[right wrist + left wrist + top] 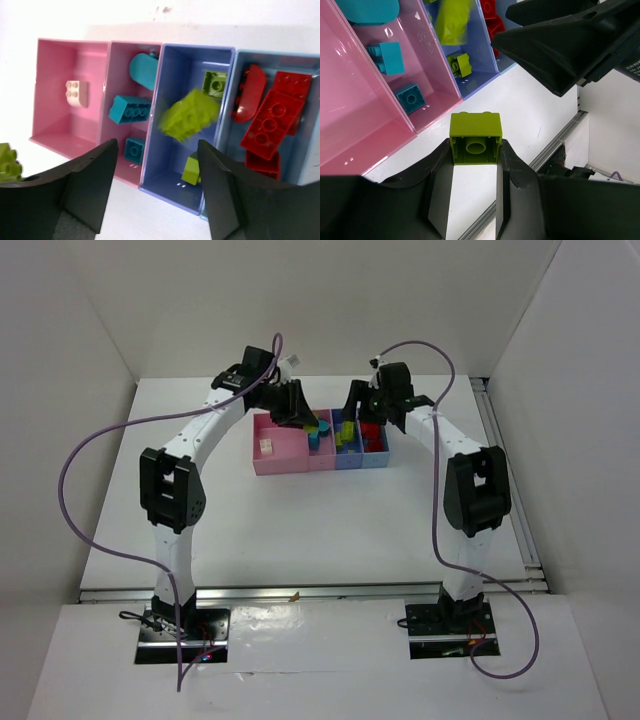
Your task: Sort the legos into containers by color
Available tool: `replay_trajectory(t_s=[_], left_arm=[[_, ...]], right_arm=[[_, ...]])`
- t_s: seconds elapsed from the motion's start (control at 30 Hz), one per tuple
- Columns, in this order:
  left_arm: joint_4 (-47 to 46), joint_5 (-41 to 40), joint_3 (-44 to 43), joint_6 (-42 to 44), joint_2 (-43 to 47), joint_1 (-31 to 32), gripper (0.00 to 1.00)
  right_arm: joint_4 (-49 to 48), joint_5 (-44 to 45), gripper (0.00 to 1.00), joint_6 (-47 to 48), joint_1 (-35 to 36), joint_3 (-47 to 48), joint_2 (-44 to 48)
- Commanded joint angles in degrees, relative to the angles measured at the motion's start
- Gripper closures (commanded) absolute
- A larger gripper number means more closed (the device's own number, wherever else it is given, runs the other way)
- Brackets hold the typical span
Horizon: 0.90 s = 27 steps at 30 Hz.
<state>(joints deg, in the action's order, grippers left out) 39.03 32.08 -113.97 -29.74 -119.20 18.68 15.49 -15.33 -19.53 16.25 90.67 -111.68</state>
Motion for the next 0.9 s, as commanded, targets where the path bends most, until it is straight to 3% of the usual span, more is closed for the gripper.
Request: replay_trajectory(t_s=[0.0, 0.17, 0.3, 0.33, 0.4, 0.57, 0.63, 0.67, 0.77, 0.87], left_arm=[[0.17, 0.44, -2.30, 1.79, 2.75, 0.22, 1.00], [0.17, 0.97, -5.11, 1.27, -0.15, 0.75, 1.00], [-0.35, 1.67, -9.15, 0.47, -3.93, 2.94, 1.00], [-0.96, 2.20, -11.42, -0.05, -4.89, 3.55, 1.00], [-1.84, 2.20, -13.55, -0.58, -8.23, 4.26, 1.00], [-3.60, -2.00, -19.70, -2.51, -15.18, 5.58, 1.00], [-4.83, -3.06, -19.71, -3.30, -16.59, 6.20, 0.85], [-5.53, -3.59, -20.23, -3.92, -17.12, 6.81, 0.72], [-8.52, -4.21, -20.24, -4.62, -18.52, 7.43, 0.63], [-11.77, -2.55, -19.71, -6.56, -19.93, 7.43, 0.38]], right_arm=[[-0.98, 3.29, 0.26, 1.25, 0.36, 3.81, 1.11], [-0.28, 6.10, 0.26, 1.78, 0.36, 3.11, 5.31], [-1.59, 16.63, 0.24, 0.02, 0.36, -4.96, 14.71], [-1.60, 19.00, 0.12, -1.29, 0.36, -6.81, 16.74], [0.14, 25.95, 0.00, -2.79, -0.69, -10.77, 21.84], [4.37, 35.71, 0.00, -6.05, -1.31, -17.54, 31.07], [6.21, 36.51, 0.00, -6.57, -1.83, -20.88, 35.99], [7.01, 37.04, 0.00, -6.57, -1.84, -21.85, 37.66], [9.99, 38.71, 0.00, -6.57, -2.36, -24.66, 43.02], [14.46, 39.50, 0.00, -7.10, -2.89, -25.19, 45.14]])
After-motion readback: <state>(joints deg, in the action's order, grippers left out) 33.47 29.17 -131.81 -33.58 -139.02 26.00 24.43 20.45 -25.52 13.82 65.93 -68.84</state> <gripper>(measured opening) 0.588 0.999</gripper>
